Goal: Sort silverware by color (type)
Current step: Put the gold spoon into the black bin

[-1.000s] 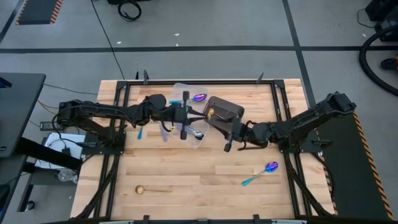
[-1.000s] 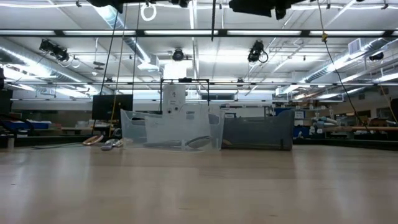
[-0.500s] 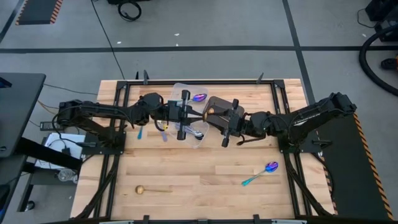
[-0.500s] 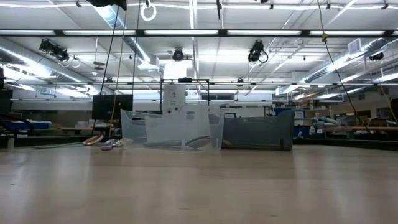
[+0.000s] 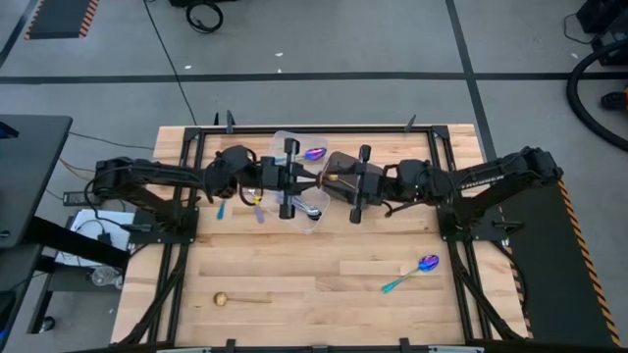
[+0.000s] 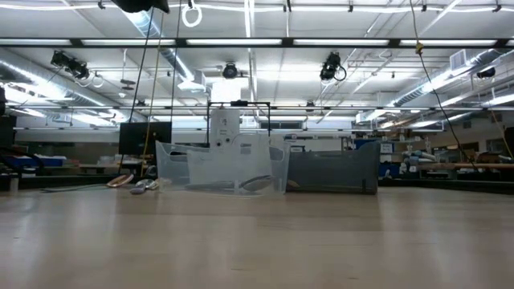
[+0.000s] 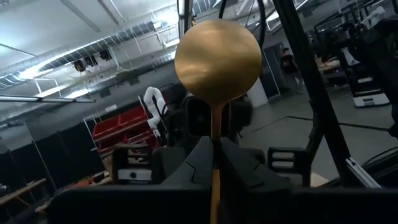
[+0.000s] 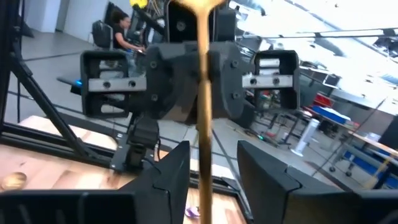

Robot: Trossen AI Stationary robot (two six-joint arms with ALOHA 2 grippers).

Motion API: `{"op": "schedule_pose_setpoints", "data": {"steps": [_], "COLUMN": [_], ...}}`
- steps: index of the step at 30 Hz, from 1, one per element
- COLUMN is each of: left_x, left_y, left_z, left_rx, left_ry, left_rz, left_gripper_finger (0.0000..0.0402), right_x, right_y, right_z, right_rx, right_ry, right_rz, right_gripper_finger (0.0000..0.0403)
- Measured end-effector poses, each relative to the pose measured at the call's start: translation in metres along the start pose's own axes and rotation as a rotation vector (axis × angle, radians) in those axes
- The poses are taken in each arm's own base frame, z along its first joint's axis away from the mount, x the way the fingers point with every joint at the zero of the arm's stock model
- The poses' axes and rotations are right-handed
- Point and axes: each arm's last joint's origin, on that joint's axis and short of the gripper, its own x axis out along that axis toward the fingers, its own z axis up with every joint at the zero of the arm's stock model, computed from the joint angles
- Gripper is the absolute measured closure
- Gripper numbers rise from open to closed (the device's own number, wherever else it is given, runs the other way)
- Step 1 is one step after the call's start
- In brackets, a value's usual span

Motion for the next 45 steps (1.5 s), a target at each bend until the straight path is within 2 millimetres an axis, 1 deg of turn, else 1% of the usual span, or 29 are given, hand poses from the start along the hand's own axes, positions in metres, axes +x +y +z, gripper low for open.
{"op": "schedule_pose_setpoints", "data": {"steps": [4, 9, 11, 15, 18, 21, 27, 31, 33, 34, 37, 41, 45], "left_x": [0.003, 0.003, 0.003, 0.002, 0.002, 0.001, -0.004, -0.007, -0.011, -0.011, -0.016, -0.021, -0.026], "left_y": [-0.001, 0.000, 0.001, 0.004, 0.005, 0.008, 0.014, 0.013, 0.012, 0.012, 0.012, 0.012, 0.011], "left_z": [-0.006, -0.007, -0.007, -0.009, -0.011, -0.012, -0.011, -0.014, -0.013, -0.012, -0.011, -0.010, -0.015], "left_rx": [0.003, 0.007, 0.007, 0.000, -0.004, 0.001, -0.047, -0.069, -0.084, -0.078, -0.099, -0.118, -0.152], "left_ry": [-0.011, -0.020, -0.017, -0.005, 0.007, 0.023, 0.059, 0.146, 0.202, 0.203, 0.266, 0.348, 0.438], "left_rz": [0.004, 0.011, 0.014, 0.020, 0.022, 0.026, 0.034, 0.013, -0.004, -0.005, -0.004, 0.042, 0.067], "left_gripper_finger": [0.0382, 0.0382, 0.0382, 0.0380, 0.0366, 0.0331, 0.0248, 0.0219, 0.0214, 0.0214, 0.0214, 0.0220, 0.0220], "right_x": [0.000, 0.001, 0.001, 0.000, 0.000, 0.000, 0.000, -0.003, -0.005, -0.006, -0.009, -0.008, -0.007], "right_y": [-0.002, -0.002, -0.002, -0.002, -0.001, 0.000, 0.001, 0.002, 0.001, 0.001, -0.001, -0.005, -0.012], "right_z": [-0.001, -0.001, -0.002, -0.003, -0.004, -0.005, -0.005, -0.002, 0.000, 0.001, -0.001, -0.008, -0.019], "right_rx": [-0.001, -0.002, -0.003, 0.010, 0.018, 0.017, 0.048, 0.047, 0.039, 0.038, 0.036, 0.023, 0.035], "right_ry": [-0.004, -0.002, 0.002, 0.029, 0.041, 0.048, 0.056, 0.066, 0.075, 0.077, 0.116, 0.188, 0.269], "right_rz": [0.009, 0.010, 0.011, -0.005, -0.012, -0.006, -0.001, -0.043, -0.058, -0.062, -0.076, -0.131, -0.182], "right_gripper_finger": [0.0297, 0.0358, 0.0377, 0.0377, 0.0377, 0.0377, 0.0377, 0.0372, 0.0371, 0.0371, 0.0370, 0.0369, 0.0368]}}
